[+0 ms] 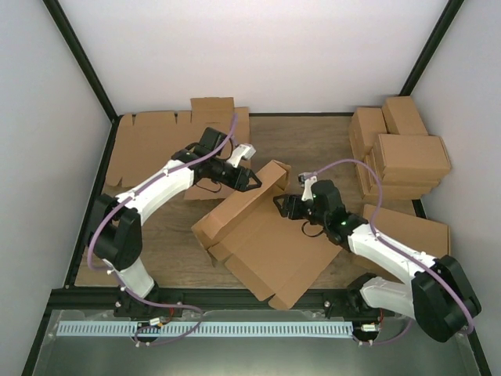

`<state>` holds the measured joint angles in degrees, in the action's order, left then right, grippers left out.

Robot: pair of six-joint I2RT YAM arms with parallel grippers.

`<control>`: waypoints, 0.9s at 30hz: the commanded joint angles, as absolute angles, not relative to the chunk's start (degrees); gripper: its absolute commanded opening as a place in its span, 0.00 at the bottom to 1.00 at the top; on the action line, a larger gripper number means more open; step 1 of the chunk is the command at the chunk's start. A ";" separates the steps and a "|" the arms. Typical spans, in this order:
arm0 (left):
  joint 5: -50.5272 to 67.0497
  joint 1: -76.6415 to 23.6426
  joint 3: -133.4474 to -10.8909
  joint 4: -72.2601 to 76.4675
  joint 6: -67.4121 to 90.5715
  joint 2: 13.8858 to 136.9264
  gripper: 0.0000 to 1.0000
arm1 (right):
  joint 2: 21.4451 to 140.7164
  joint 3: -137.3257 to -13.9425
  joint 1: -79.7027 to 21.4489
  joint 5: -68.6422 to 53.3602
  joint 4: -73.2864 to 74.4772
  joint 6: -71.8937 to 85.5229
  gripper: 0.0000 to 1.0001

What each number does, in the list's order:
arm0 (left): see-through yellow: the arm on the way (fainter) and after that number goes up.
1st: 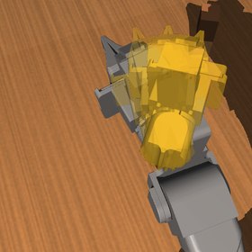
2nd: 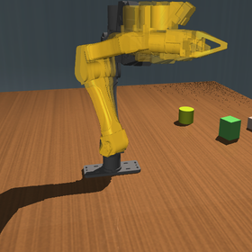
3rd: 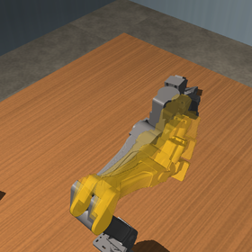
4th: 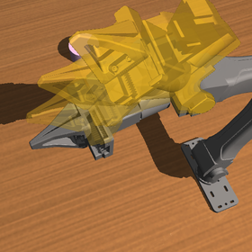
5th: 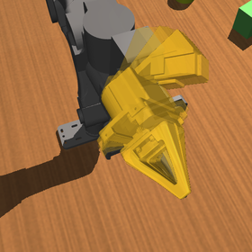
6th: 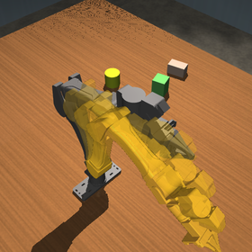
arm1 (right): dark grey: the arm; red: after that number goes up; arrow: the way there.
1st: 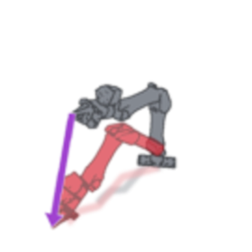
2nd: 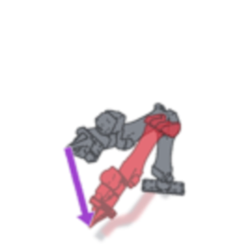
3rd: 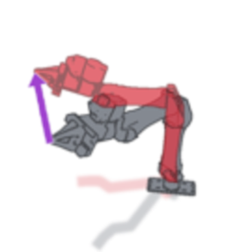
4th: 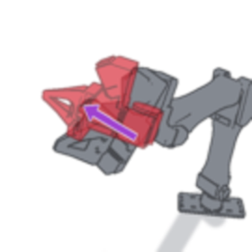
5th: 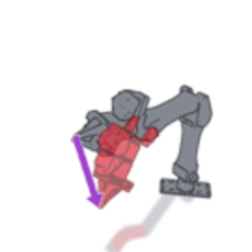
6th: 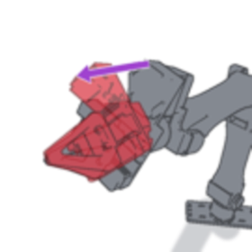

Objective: Fold the paper box

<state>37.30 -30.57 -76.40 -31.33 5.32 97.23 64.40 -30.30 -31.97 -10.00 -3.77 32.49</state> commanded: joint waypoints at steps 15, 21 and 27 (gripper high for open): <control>35.03 -30.44 -78.28 -36.10 1.93 98.48 0.51 | 56.73 -36.17 -11.85 -31.76 2.45 25.27 0.97; 34.28 -30.45 -77.62 -35.84 2.53 98.00 0.52 | 57.55 -31.41 -0.97 -43.41 -5.85 30.87 0.96; 34.60 -30.48 -77.77 -35.44 3.11 98.09 0.51 | 61.39 -26.50 1.68 -42.74 -10.77 32.19 0.89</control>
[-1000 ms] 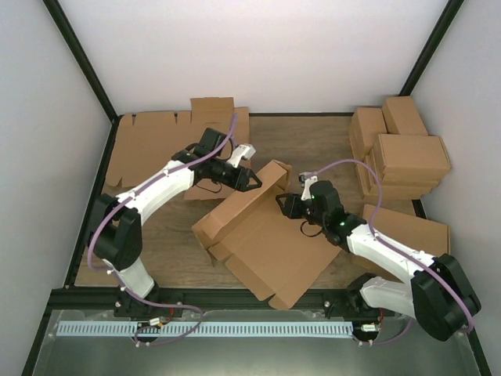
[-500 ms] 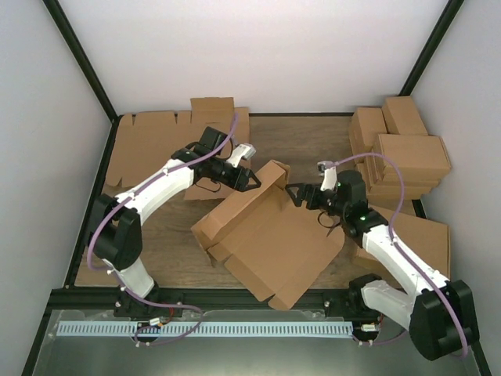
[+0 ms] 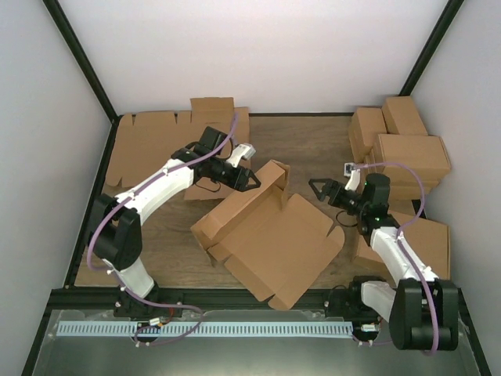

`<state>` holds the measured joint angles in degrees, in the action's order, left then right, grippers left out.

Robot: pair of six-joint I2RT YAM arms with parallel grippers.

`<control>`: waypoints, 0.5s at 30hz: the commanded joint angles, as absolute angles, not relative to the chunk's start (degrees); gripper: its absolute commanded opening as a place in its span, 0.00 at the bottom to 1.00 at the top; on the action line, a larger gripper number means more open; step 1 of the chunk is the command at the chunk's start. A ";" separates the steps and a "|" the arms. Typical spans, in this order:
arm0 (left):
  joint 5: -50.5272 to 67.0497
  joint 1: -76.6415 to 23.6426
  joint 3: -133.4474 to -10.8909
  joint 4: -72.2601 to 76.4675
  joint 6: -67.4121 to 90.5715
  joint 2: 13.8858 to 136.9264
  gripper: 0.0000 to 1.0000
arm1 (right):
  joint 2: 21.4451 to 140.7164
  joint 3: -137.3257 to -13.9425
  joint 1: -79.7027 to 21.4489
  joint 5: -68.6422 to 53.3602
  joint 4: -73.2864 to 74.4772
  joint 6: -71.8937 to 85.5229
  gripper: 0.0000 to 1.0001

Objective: Fold the paper box

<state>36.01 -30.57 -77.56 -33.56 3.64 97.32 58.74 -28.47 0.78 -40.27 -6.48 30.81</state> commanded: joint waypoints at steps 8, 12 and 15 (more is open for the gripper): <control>36.65 -30.45 -78.20 -34.51 3.67 98.57 0.51 | 70.48 -30.33 -4.89 -38.02 -14.13 23.73 0.79; 36.86 -30.50 -78.39 -34.40 3.78 98.54 0.51 | 74.74 -33.14 -9.97 -36.70 -15.89 16.16 0.79; 36.83 -30.57 -78.31 -34.43 3.74 98.70 0.52 | 76.10 -32.47 -10.41 -35.15 -21.39 11.94 0.77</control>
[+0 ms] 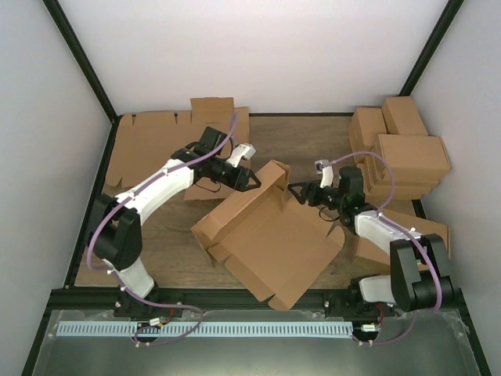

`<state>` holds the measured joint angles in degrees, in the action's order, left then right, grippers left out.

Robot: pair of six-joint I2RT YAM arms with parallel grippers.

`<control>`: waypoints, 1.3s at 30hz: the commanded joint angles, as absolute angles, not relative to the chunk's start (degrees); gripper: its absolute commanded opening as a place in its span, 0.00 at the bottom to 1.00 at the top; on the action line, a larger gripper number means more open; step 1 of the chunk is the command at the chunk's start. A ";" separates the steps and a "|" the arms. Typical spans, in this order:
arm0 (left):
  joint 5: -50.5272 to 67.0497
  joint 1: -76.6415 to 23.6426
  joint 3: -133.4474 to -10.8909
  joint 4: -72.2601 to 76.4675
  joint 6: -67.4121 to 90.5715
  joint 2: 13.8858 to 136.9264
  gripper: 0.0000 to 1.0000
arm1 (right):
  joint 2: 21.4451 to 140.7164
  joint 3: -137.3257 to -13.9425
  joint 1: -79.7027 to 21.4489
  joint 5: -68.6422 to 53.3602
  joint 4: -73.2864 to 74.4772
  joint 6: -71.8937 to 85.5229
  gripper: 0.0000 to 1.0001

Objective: Fold the paper box

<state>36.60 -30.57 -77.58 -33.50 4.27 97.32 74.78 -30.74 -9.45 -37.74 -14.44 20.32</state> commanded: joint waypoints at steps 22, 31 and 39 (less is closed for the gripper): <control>37.97 -30.59 -79.44 -34.17 3.35 100.01 0.52 | 85.11 -29.98 -14.42 -42.75 -35.72 2.42 0.65; 40.35 -30.58 -79.98 -34.43 2.78 100.70 0.51 | 87.69 -29.54 -16.53 -37.11 -38.48 1.83 0.67; 45.33 -30.53 -80.33 -34.05 2.83 101.07 0.52 | 89.17 -28.87 -16.66 -37.27 -44.17 3.25 0.65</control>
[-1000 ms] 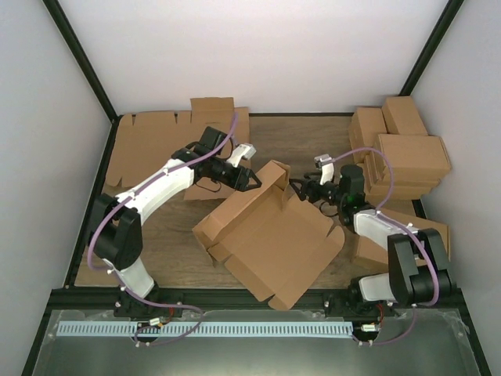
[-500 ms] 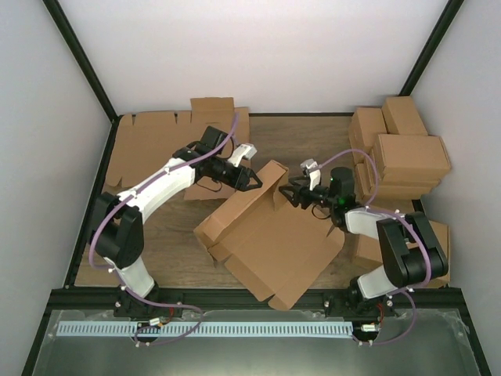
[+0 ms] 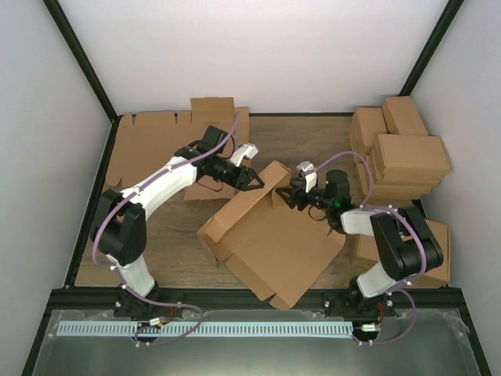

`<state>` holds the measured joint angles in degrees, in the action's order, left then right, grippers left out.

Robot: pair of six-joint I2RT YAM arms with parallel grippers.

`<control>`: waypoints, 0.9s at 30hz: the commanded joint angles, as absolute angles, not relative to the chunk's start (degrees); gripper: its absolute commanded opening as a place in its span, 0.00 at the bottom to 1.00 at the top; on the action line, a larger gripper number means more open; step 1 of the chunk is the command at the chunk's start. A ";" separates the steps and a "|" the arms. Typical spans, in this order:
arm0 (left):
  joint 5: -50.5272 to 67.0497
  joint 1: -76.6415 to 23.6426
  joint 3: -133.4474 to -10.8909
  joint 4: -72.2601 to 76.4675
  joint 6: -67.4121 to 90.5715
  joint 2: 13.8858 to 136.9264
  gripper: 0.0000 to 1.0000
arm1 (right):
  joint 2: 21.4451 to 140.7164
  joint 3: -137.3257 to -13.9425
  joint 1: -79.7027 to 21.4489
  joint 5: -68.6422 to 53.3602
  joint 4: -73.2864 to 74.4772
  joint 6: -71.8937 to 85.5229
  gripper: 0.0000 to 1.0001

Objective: Fold the paper box

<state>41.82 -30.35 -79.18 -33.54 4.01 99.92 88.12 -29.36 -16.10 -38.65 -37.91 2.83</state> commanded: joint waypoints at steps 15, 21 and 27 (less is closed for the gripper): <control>45.65 -30.57 -81.57 -34.15 4.03 101.78 0.52 | 91.34 -24.10 -22.06 -28.36 -57.29 6.60 0.42; 45.29 -30.59 -81.76 -34.34 4.11 101.55 0.52 | 89.38 -22.76 -22.96 -22.77 -56.30 7.21 0.32; 45.12 -30.58 -80.99 -32.80 5.08 101.43 0.52 | 86.36 -21.02 -23.25 -19.87 -54.32 7.86 0.24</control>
<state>44.47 -30.41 -80.29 -34.20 4.62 101.12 89.21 -22.44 -22.37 -23.62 -53.28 7.33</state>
